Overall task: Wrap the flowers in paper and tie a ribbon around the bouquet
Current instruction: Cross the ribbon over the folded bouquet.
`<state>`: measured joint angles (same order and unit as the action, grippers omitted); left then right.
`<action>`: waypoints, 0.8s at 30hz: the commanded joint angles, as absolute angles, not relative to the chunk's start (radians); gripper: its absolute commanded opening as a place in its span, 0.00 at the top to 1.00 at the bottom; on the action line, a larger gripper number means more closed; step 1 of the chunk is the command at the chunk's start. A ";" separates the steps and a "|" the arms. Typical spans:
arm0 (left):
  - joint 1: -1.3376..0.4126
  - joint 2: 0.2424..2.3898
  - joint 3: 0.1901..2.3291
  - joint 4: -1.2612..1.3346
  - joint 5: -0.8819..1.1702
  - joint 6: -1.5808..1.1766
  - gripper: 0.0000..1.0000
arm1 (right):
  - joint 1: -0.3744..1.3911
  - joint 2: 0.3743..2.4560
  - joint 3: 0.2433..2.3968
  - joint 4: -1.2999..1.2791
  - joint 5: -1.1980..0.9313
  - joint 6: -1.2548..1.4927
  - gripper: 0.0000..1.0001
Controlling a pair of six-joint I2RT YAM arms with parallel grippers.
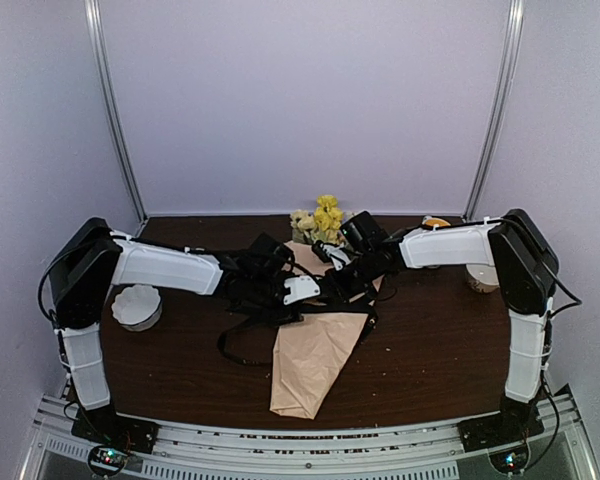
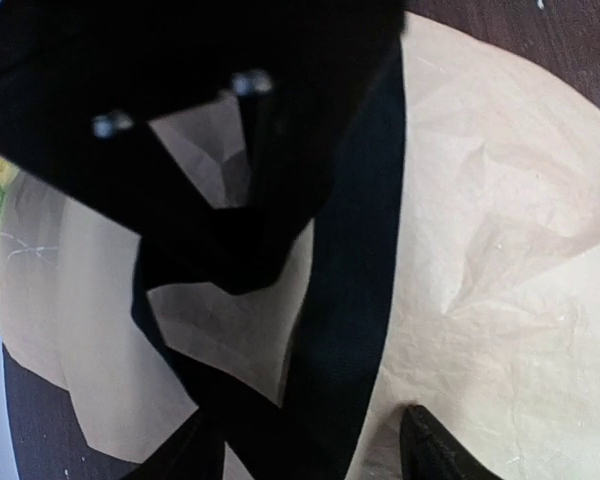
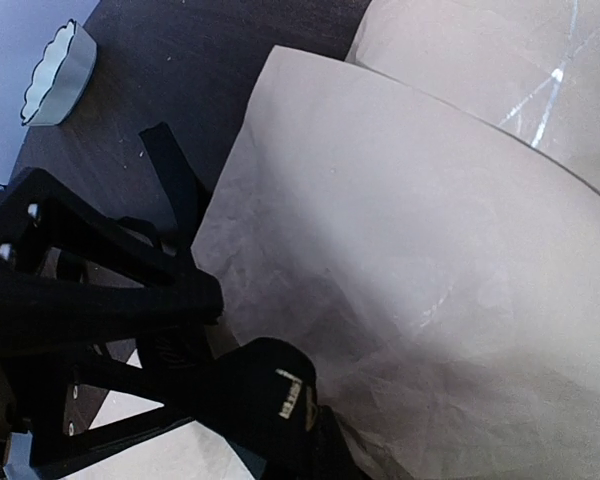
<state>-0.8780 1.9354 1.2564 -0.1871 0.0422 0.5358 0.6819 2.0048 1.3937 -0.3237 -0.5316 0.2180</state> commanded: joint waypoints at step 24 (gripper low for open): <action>-0.900 1.810 1.200 -0.038 -0.021 0.450 1.00 | 0.650 2.032 1.429 -0.290 -0.599 0.269 0.97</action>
